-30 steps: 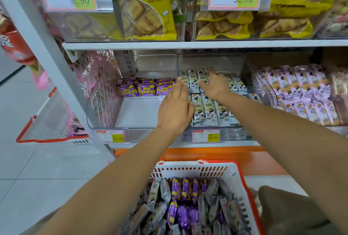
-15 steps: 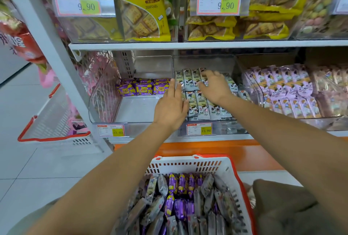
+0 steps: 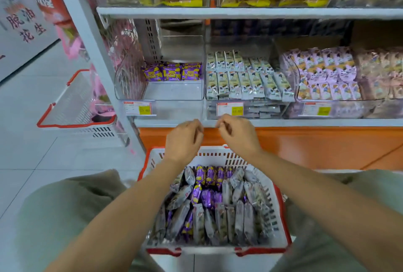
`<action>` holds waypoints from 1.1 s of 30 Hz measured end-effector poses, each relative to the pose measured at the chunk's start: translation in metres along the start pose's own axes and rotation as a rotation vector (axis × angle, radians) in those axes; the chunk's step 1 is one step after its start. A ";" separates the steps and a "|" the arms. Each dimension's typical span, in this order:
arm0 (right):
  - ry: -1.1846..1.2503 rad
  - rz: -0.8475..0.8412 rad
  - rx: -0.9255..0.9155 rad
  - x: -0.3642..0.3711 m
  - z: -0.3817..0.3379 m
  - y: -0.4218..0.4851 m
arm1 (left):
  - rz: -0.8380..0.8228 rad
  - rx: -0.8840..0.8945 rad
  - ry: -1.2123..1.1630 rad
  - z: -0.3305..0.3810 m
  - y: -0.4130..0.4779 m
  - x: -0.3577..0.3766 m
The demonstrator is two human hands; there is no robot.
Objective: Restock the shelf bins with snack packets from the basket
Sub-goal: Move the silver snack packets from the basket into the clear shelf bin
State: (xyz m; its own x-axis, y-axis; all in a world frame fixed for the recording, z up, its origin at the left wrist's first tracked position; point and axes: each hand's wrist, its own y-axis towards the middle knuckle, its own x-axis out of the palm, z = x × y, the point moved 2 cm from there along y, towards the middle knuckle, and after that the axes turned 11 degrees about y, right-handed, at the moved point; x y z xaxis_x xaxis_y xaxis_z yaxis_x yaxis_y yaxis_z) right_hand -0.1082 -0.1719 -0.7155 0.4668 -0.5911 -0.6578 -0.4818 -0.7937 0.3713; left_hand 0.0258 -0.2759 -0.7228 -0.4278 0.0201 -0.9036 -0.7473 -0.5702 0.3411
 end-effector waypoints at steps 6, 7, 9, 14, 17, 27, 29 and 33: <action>-0.295 -0.859 0.495 0.060 0.055 -0.075 | -0.825 -0.107 0.074 -0.029 -0.080 0.085; -0.334 -0.977 0.564 0.067 0.064 -0.089 | -0.912 -0.094 0.061 -0.030 -0.093 0.098; -0.380 -1.085 0.626 0.078 0.077 -0.113 | -0.994 -0.075 0.023 -0.027 -0.113 0.121; -0.486 -1.074 0.574 0.084 0.098 -0.147 | -1.032 -0.090 -0.030 -0.006 -0.135 0.158; -0.470 -1.075 0.573 0.086 0.109 -0.157 | -1.021 -0.142 -0.025 0.005 -0.140 0.176; -0.390 -0.935 0.497 0.089 0.127 -0.165 | -1.071 -0.274 0.039 0.023 -0.139 0.200; -0.355 -0.921 0.470 0.088 0.129 -0.163 | -1.085 -0.280 0.035 0.026 -0.137 0.201; -0.262 -0.883 0.468 0.086 0.132 -0.161 | -1.095 -0.368 -0.197 0.032 -0.135 0.207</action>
State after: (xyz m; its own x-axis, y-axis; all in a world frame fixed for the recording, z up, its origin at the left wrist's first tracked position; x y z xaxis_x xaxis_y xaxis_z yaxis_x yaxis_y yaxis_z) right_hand -0.0886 -0.0756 -0.9186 0.6450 0.2698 -0.7150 -0.3120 -0.7611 -0.5687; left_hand 0.0218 -0.1683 -0.9475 0.2578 0.7562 -0.6014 -0.5872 -0.3717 -0.7191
